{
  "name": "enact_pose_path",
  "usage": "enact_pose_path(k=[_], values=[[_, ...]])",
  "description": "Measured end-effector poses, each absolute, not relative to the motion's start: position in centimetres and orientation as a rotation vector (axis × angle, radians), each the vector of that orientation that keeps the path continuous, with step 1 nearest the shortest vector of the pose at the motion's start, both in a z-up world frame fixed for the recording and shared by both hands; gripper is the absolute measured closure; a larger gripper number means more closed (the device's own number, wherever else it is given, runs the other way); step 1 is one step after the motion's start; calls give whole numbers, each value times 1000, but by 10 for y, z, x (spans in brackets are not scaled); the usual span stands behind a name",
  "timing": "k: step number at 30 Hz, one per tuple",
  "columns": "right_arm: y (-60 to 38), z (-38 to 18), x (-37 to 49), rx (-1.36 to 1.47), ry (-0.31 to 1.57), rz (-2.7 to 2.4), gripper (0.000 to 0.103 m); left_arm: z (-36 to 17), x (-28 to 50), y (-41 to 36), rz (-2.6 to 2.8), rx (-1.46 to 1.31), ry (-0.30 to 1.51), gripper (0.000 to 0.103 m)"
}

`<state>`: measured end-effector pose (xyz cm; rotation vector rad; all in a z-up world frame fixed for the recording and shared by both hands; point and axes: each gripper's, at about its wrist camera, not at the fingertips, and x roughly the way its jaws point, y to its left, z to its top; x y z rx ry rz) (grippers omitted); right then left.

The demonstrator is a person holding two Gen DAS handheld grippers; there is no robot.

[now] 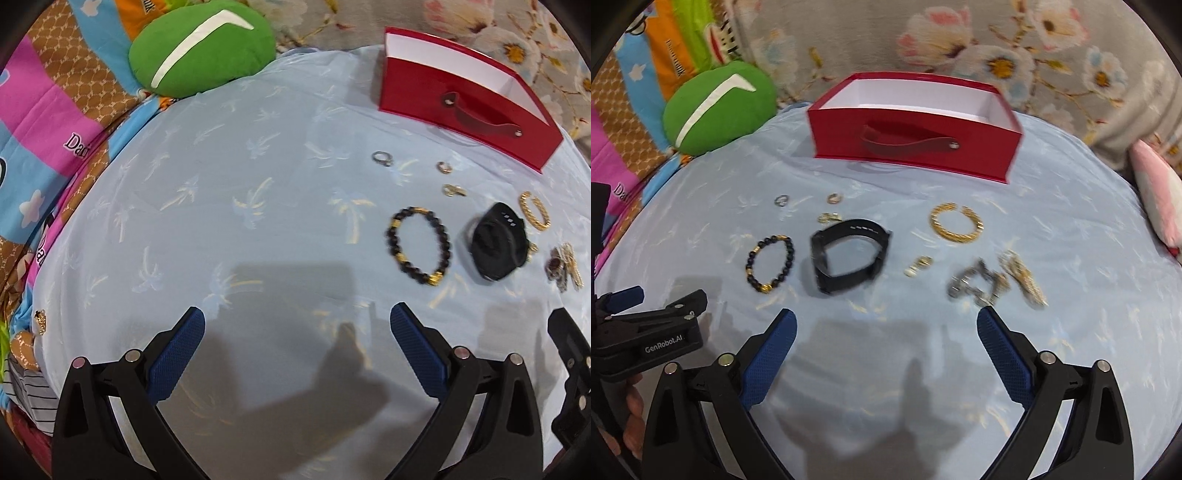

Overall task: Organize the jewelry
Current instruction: 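Grasp the black smartwatch with the right tool while the left tool grasps the bead bracelet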

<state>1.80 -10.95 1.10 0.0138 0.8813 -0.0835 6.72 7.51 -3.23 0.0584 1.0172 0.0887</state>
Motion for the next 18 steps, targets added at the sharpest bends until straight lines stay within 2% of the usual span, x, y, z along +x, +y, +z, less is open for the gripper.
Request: enact_pose_path(k=[11, 14, 16, 18], values=[[-78, -9, 82, -19, 942, 0, 26, -47, 92, 104, 145, 37, 1060, 5], [-76, -16, 94, -23, 970, 4, 40, -49, 96, 104, 137, 33, 1066, 5], [-77, -23, 100, -18, 998, 12, 59, -51, 99, 103, 129, 32, 1069, 5], [-78, -29, 103, -10, 1018, 19, 73, -52, 102, 102, 121, 32, 1071, 5]])
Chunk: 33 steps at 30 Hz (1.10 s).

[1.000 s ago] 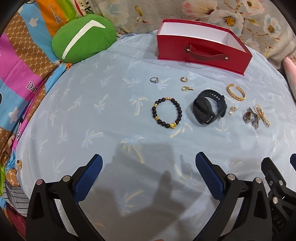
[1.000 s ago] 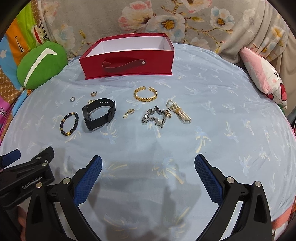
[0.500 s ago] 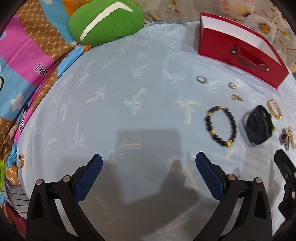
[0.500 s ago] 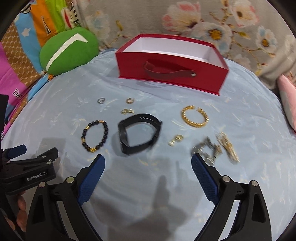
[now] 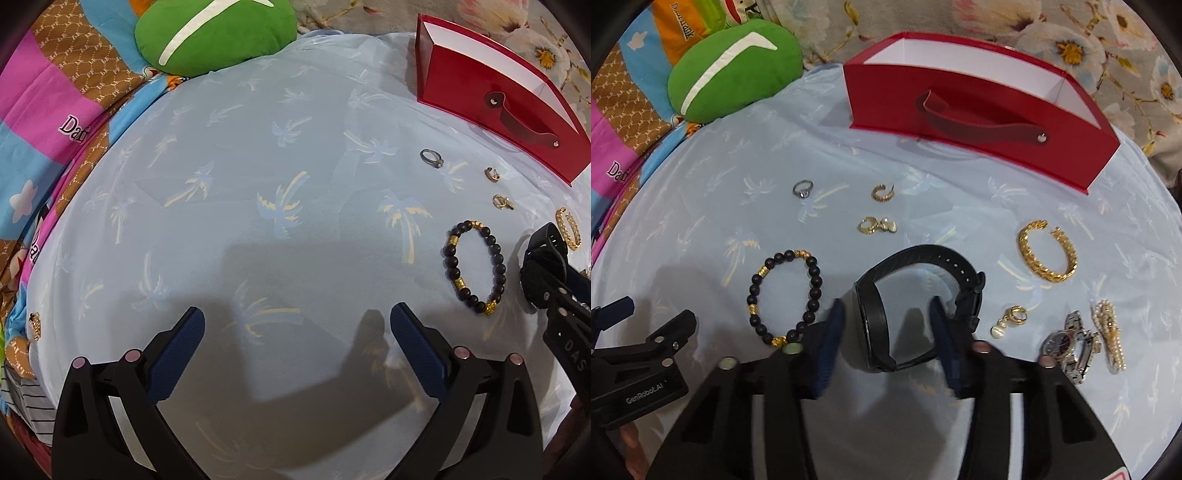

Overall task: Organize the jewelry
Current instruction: 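Grasp the black smartwatch with the right tool while the left tool grasps the bead bracelet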

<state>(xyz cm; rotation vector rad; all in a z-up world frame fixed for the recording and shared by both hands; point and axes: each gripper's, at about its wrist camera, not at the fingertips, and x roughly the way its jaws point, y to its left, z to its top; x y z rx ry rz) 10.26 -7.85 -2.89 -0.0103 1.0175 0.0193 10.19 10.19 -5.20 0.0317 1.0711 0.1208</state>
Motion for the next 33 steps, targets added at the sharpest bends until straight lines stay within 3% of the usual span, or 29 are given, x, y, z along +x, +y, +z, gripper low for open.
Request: enact_pose_path(k=[2, 4, 26, 31, 33], values=[[-82, -31, 102, 22, 1018, 46, 87, -53, 103, 100, 111, 30, 1074, 5], [-83, -32, 102, 50, 1021, 71, 91, -54, 104, 97, 99, 29, 1077, 5], [-142, 8, 43, 134, 963, -38, 91, -53, 132, 20, -103, 20, 1082, 5], [-145, 7, 36, 143, 970, -47, 91, -60, 133, 8, -102, 68, 1075, 17], [-146, 6, 35, 146, 971, -48, 91, -58, 133, 6, -109, 74, 1062, 27]])
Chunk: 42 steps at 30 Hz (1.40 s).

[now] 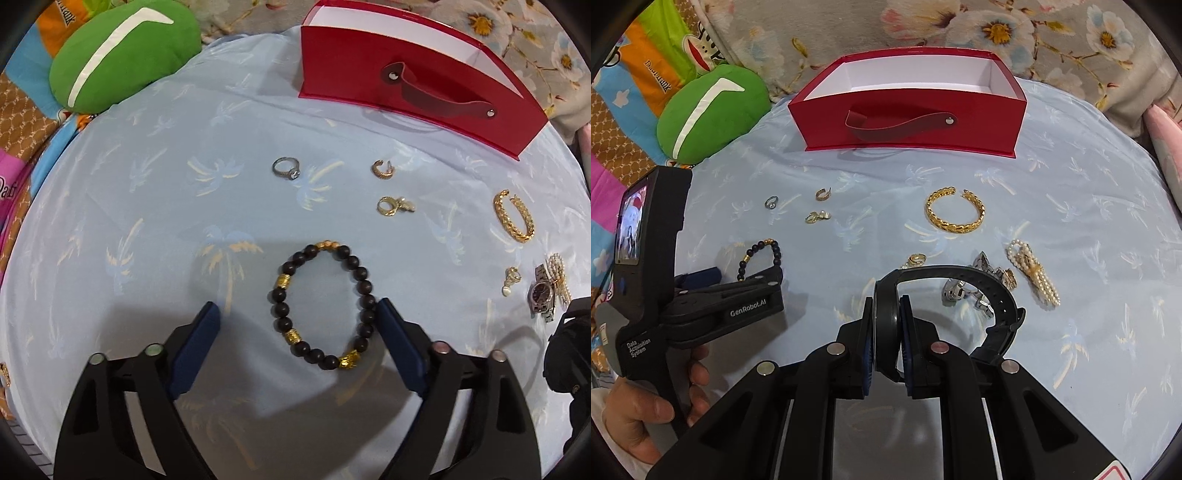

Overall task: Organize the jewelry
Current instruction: 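Grasp the black smartwatch with the right tool while the left tool grasps the bead bracelet, then carry the bead bracelet and smartwatch into the red box with both tools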

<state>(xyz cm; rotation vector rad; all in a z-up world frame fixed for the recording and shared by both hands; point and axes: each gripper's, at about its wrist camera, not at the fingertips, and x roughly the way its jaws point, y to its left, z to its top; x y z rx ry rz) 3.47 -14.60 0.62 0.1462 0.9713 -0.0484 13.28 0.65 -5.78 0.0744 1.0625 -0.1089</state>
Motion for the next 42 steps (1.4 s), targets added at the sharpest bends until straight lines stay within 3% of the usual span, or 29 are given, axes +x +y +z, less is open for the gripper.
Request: enact_pose_path(k=[3, 5, 7, 11, 13, 42], values=[[-147, 5, 33, 151, 974, -45, 91, -54, 132, 6, -122, 87, 1052, 51], [-147, 4, 32, 154, 977, -41, 91, -52, 133, 4, -133, 95, 1047, 75], [-147, 4, 31, 157, 977, -38, 91, -51, 132, 4, -155, 91, 1052, 89], [-148, 6, 28, 159, 970, -36, 91, -48, 129, 7, -209, 43, 1076, 89], [-148, 10, 27, 160, 960, -34, 91, -40, 122, 9, -218, 25, 1060, 96], [-165, 104, 55, 157, 707, 3, 91, 97, 123, -5, -319, 28, 758, 96]])
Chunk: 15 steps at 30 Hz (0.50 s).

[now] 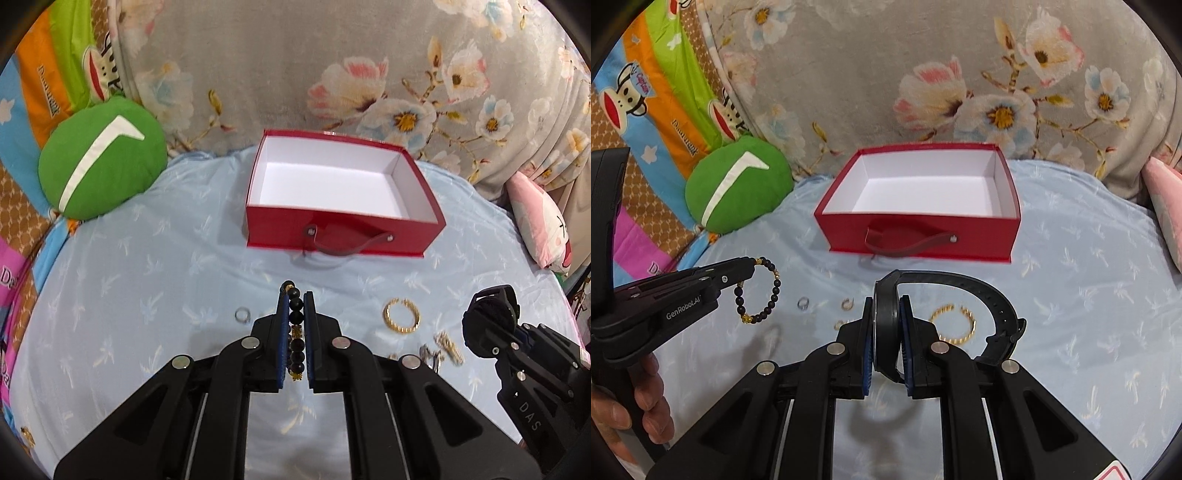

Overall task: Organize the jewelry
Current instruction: 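Carry the bead bracelet and smartwatch into the red box with both tools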

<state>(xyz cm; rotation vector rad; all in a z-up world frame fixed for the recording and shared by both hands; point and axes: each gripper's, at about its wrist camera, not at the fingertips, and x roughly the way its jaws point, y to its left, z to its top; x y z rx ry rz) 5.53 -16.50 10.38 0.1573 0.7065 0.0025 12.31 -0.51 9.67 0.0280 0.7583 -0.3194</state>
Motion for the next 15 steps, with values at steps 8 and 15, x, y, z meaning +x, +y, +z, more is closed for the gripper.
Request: enact_pose_path(k=[8, 15], values=[[-187, 131, 106, 134, 633, -23, 91, 132, 170, -28, -313, 55, 650, 96], [-211, 155, 174, 110, 575, -38, 91, 157, 227, -55, -297, 73, 563, 96]])
